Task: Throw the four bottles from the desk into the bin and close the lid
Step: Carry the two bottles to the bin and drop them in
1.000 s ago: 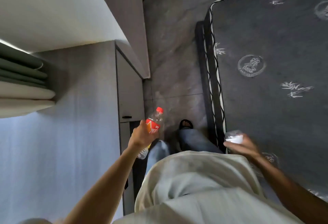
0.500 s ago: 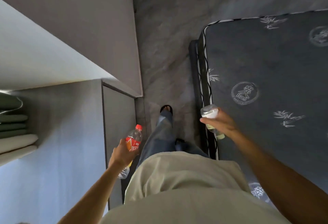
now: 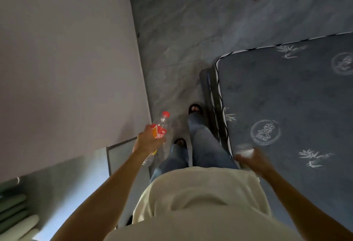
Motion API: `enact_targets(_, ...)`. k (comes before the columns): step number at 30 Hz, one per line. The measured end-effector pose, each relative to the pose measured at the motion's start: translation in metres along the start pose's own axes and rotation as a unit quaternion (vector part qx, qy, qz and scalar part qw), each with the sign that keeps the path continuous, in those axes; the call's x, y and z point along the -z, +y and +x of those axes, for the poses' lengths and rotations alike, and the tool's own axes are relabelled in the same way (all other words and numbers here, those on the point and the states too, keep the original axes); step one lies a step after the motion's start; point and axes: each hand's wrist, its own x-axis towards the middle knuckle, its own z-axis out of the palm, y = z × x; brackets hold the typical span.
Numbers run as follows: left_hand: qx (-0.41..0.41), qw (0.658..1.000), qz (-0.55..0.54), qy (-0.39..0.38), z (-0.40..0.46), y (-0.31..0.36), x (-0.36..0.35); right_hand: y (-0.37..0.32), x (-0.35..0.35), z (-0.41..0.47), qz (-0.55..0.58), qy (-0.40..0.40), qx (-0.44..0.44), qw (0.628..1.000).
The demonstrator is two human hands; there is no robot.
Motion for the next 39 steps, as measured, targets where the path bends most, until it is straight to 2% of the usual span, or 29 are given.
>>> enact_targets(4,-0.009,1.000,-0.001,-0.008,0.055,0.067,0.026,-0.028,0.030,0.043,-0.043,0.007,-0.037,0.998)
enact_targets(9,0.003,0.999,0.042,0.007,0.102,0.121,0.057,-0.103,0.072,0.110,-0.039,0.010,-0.019,0.999)
enact_targets(18,0.061,0.998,0.012,0.020,0.150,0.135,0.112,-0.289,0.116,0.214,0.006,-0.030,0.056,0.998)
enact_targets(26,0.102,0.994,0.047,-0.021,0.250,0.171,0.199,-0.410,0.130,0.275,-0.008,0.022,0.035,0.999)
enact_targets(31,0.036,0.996,0.073,-0.043,0.321,0.256,0.249,-0.429,0.145,0.280,0.040,0.033,-0.004,0.999)
enact_targets(39,-0.109,0.983,0.117,-0.087,0.416,0.435,0.283,-0.404,0.168,0.270,0.155,0.073,-0.101,0.980)
